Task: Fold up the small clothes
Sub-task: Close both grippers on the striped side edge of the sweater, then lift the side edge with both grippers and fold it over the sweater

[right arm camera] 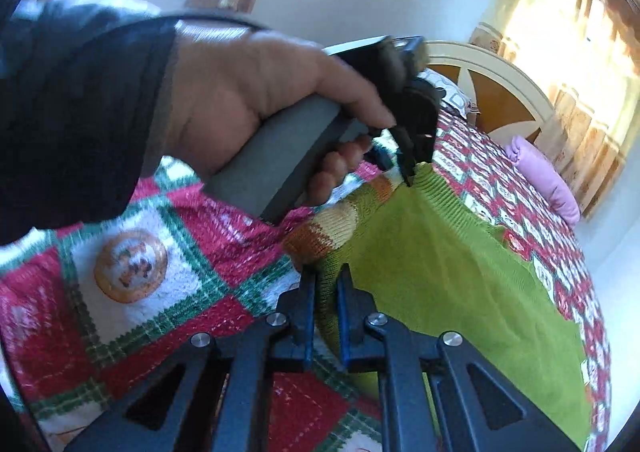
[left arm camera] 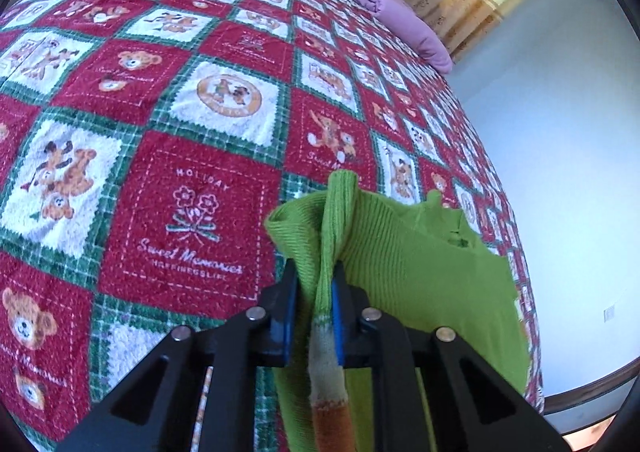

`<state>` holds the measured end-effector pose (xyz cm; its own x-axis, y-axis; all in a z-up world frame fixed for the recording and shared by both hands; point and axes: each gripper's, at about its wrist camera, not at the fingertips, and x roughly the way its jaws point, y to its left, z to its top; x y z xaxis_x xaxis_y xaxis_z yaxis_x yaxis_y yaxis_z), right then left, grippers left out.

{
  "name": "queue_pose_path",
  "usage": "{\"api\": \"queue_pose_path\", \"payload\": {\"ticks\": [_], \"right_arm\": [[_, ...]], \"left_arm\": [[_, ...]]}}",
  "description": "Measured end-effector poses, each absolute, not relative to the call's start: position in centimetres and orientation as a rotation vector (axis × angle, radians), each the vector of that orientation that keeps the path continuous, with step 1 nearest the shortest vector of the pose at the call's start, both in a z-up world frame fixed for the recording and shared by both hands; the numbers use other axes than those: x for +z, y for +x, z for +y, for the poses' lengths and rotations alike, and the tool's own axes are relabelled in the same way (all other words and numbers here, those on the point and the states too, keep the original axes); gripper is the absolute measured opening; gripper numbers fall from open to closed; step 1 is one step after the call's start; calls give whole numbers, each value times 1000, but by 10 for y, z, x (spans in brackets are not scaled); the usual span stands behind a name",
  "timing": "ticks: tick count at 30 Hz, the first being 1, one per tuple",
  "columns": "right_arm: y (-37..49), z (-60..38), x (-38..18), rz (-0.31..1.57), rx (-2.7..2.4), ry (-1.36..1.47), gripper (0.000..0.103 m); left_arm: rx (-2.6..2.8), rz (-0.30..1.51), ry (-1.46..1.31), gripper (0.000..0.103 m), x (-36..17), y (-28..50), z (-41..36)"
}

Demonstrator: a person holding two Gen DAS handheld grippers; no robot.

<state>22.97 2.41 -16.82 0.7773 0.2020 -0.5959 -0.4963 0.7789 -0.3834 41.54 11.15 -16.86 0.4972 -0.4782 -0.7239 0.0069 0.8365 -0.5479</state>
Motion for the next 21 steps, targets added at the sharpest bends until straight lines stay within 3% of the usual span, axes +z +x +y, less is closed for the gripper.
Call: {"api": "queue_pose_path", "payload": {"ticks": [21], "right_arm": [[235, -53, -128, 555, 433, -167, 8]], "left_arm": [[-350, 943, -537, 15, -99, 403, 69]]}}
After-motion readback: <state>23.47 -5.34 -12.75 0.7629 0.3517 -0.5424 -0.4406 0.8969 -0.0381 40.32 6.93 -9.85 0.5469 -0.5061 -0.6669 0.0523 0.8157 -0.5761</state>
